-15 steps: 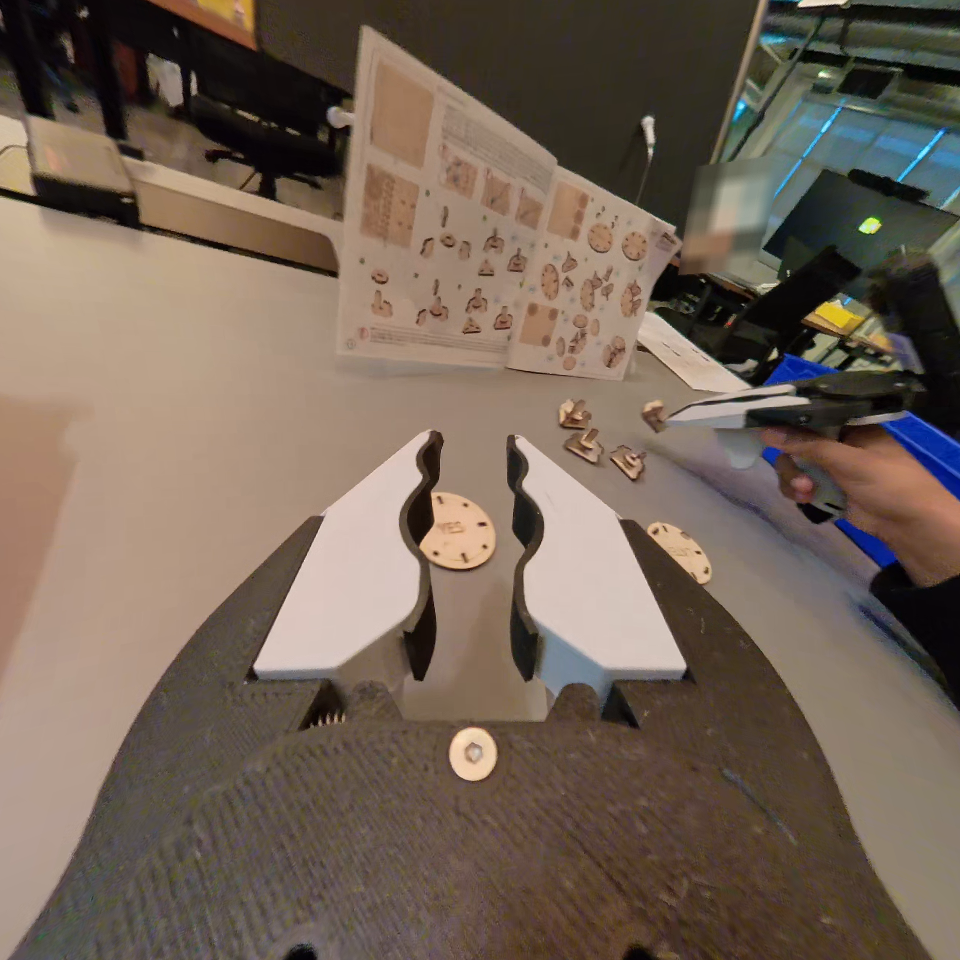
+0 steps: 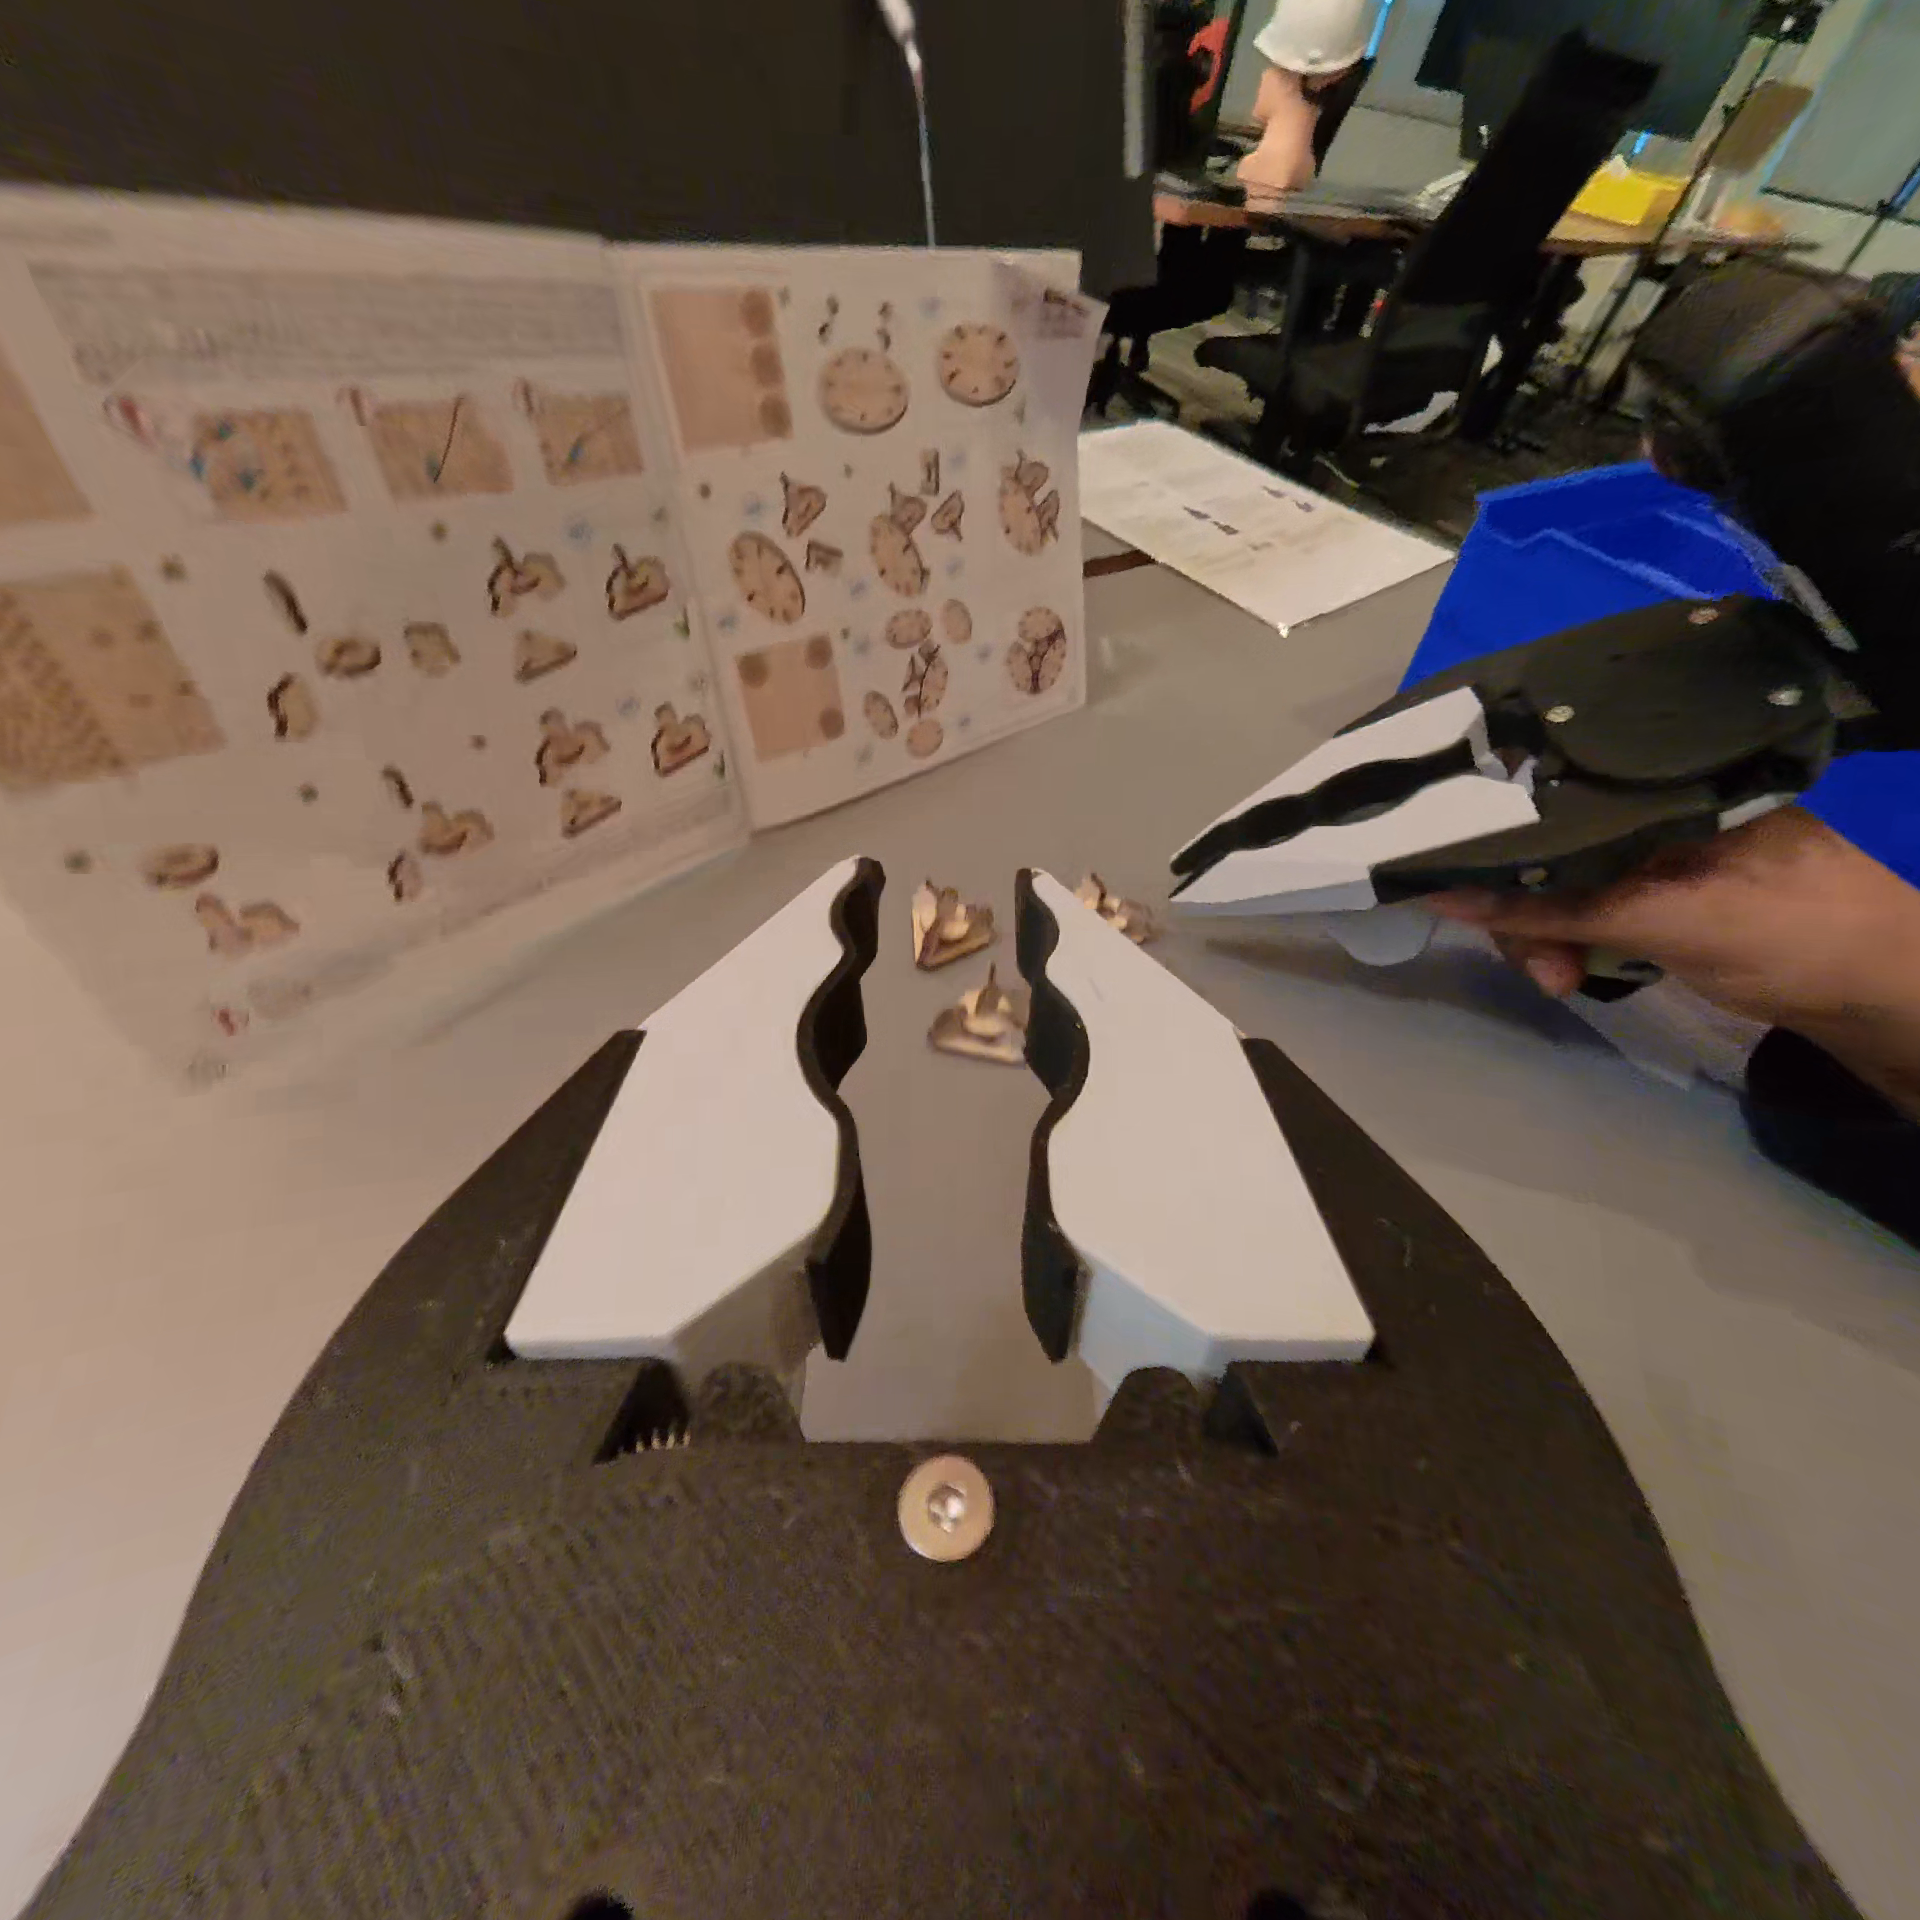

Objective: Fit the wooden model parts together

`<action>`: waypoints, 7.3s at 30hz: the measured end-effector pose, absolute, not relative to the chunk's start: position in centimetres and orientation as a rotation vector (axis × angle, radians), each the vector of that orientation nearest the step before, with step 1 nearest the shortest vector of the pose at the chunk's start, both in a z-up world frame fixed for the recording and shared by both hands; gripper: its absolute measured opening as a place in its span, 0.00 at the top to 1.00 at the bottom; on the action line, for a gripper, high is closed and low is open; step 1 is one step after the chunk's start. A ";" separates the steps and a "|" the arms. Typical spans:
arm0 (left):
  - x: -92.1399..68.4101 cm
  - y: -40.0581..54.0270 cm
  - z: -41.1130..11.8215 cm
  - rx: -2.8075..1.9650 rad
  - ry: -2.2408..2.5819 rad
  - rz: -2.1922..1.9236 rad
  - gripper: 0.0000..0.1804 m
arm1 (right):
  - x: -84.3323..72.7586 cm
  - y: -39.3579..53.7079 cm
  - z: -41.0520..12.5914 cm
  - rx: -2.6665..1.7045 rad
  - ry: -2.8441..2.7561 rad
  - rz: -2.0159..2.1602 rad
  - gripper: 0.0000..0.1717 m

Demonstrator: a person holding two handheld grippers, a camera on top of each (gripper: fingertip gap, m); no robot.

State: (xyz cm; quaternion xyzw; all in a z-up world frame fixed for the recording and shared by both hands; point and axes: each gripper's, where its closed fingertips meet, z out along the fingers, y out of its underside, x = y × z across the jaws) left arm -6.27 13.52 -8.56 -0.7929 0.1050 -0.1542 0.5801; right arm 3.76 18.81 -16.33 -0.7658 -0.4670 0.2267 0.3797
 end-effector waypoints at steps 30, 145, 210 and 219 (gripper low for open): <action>-6.3 14.0 -9.3 -1.654 0.274 -0.492 0.97 | 0.7 14.8 -11.5 -1.674 -0.958 0.998 0.98; -4.9 13.5 -10.6 -1.751 0.287 -0.550 0.88 | 0.4 4.5 -19.1 -1.634 -1.865 0.811 0.70; -0.1 9.3 -7.0 -1.581 0.476 -0.879 1.00 | 2.5 9.8 -3.7 -1.196 -1.010 0.968 0.72; 2.1 5.1 -5.0 -1.385 0.767 -0.970 1.00 | 2.5 5.9 -3.6 -1.209 -1.168 1.433 0.80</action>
